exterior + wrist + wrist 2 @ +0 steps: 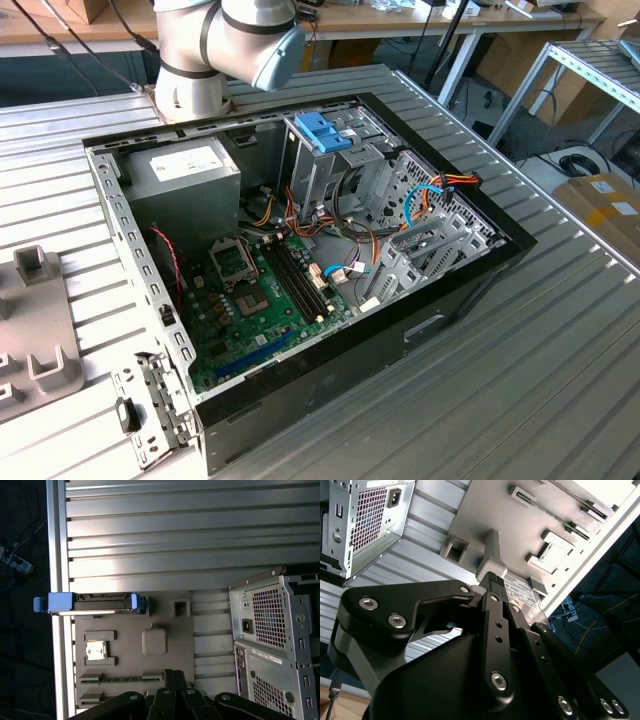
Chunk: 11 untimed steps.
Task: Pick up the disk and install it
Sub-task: 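Reach for the disk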
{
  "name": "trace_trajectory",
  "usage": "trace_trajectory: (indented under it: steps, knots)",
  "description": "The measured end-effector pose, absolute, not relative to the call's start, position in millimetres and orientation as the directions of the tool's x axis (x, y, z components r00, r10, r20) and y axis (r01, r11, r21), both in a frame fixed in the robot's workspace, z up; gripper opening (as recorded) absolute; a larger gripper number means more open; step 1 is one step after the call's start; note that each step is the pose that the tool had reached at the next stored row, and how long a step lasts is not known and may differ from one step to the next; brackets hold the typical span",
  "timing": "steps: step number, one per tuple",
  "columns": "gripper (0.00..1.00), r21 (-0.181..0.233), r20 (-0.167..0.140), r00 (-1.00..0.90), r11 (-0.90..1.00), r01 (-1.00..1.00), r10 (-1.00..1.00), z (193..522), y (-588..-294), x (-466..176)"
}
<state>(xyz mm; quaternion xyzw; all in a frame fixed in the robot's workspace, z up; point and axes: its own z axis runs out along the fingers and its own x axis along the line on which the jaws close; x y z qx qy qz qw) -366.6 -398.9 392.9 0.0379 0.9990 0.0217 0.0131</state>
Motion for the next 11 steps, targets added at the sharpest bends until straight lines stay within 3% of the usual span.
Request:
trace_trajectory:
  steps: [11]
  knots:
    - [0.10,0.044,-0.024,-0.997,0.996,0.075,0.076,392.9,-398.9,-381.2]
